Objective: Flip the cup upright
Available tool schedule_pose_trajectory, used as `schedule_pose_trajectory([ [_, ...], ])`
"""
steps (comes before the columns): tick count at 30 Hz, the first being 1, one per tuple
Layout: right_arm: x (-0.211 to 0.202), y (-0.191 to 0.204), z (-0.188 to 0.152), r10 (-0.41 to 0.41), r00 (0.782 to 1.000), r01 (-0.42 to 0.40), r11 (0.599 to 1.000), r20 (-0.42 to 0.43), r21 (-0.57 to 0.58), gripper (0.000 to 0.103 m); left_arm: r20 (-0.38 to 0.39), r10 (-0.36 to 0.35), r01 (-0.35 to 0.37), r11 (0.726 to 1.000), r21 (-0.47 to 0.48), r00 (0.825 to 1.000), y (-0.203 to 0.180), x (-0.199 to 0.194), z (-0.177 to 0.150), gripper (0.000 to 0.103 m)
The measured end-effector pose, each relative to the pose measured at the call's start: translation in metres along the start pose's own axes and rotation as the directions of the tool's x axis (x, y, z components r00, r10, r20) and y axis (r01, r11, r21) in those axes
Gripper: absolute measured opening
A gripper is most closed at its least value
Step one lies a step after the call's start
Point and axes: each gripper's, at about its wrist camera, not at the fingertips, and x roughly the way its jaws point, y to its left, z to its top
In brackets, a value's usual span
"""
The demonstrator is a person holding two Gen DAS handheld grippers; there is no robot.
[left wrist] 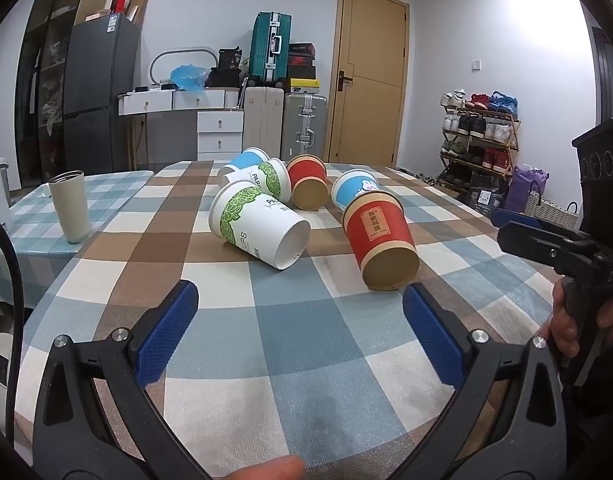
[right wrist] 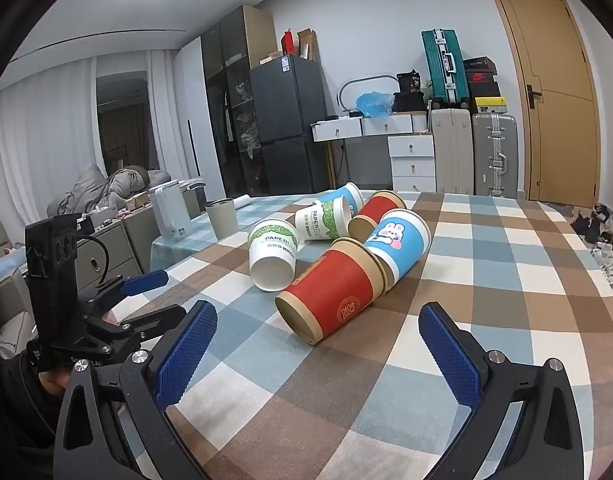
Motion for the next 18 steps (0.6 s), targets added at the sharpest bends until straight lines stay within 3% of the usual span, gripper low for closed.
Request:
schedule_pose_trajectory([
  [18, -0.001, 0.002, -0.001, 0.015, 1.0, -0.015, 1.0, 0.017, -0.01, 0.103, 0.002, 0.0, 0.0, 1.0, 0.006, 1.0, -0.002, 0.0, 0.001, 0.102],
])
